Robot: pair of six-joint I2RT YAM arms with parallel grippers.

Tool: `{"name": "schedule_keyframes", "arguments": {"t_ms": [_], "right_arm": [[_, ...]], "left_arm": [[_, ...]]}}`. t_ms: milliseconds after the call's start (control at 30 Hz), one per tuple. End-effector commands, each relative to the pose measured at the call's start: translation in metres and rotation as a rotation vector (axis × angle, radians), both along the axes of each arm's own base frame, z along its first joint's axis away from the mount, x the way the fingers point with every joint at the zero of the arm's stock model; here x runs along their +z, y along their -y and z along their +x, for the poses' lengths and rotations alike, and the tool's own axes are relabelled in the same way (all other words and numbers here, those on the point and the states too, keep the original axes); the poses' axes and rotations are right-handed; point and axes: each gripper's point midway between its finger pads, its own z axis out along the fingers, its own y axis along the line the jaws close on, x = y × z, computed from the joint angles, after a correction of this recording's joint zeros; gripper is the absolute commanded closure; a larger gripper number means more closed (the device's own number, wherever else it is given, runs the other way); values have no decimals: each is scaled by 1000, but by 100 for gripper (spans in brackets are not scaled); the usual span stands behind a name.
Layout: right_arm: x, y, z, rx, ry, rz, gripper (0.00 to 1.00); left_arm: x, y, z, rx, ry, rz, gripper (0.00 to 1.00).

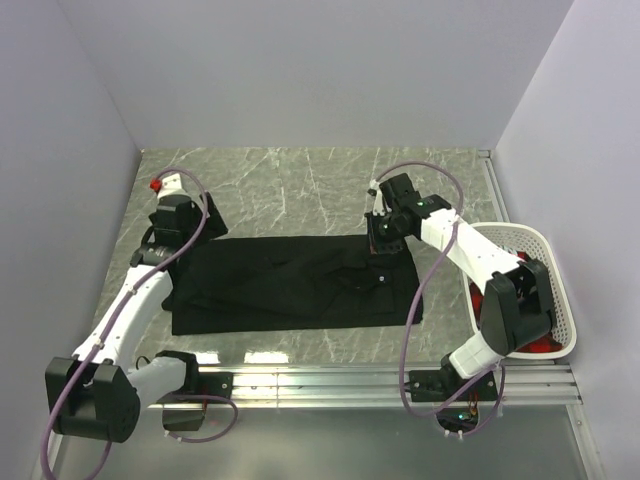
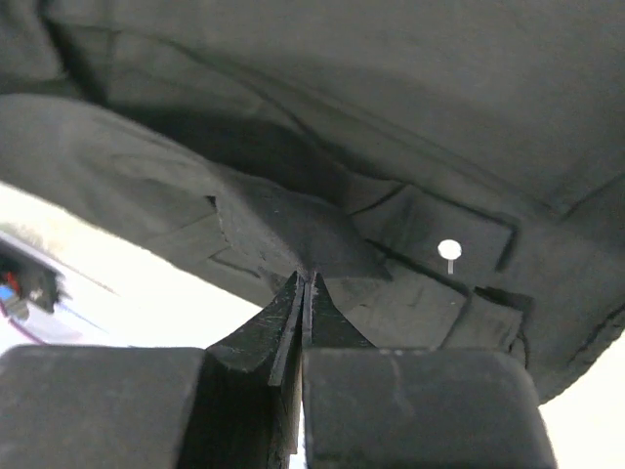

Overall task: Fold and stack the long sleeve shirts
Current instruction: Fold the shirt

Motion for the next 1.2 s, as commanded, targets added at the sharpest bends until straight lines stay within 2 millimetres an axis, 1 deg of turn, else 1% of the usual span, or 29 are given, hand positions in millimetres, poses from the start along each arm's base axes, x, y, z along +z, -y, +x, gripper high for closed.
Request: {"name": "schedule_keyframes", "arguments": {"t_ms": [0,67,200,267,333,400,467,500,533,567,600,633,667,700,733,767,800,867,900,933,1033,1133,1167], "right_arm": [[-9,11,12,-78,-15,-49,100],[-19,22,15,-111,-34,-92,100],[-28,40,22,-183,-40,-154,100],[-32,44,28,-210,-39,-171,97],[-31,44,37,-230,-25,-169,84],[-35,41,42,-234,-28,-165,72],[-32,37,50,-245,-6,-147,65],[-31,38,52,-252,5,-144,60],[-27,35,57,-254,33,-132,58],[-18,35,59,-256,69,-114,57],[-17,35,57,-247,83,-102,56],[-8,29,63,-234,137,-58,55],[6,26,61,-219,184,-19,53],[1,21,51,-177,174,16,49],[5,17,52,-164,206,47,48],[10,15,49,-160,226,69,48],[-1,17,41,-167,203,75,47],[-1,14,42,-178,233,108,45],[-9,14,39,-205,210,116,43],[-10,14,43,-225,220,124,43],[-22,14,47,-295,202,142,43],[-36,13,50,-347,177,161,43],[-43,12,50,-355,160,158,44]], "left_arm": [[1,10,-2,-55,8,21,1],[0,15,0,-75,1,18,1],[-4,20,1,-95,-14,10,2],[-5,21,1,-100,-17,7,2],[-8,22,1,-102,-25,9,2],[-10,23,1,-105,-33,9,2],[-13,23,0,-106,-48,10,1],[-14,23,0,-104,-52,11,1],[-19,23,0,-104,-67,14,2],[-20,23,-1,-103,-76,16,2],[-22,24,-2,-104,-83,17,1],[-23,25,-1,-106,-89,18,2],[-25,26,-2,-112,-97,18,2],[-25,28,-2,-117,-100,16,2],[-28,28,-2,-120,-110,16,2],[-29,30,-2,-123,-113,15,2],[-31,31,-2,-127,-122,16,1],[-33,31,-2,-127,-130,16,1],[-35,31,-2,-125,-135,17,1],[-34,31,-1,-127,-133,17,1],[-37,32,-2,-128,-142,16,1],[-38,31,-2,-123,-147,18,1],[-39,31,-2,-123,-149,18,2]]}}
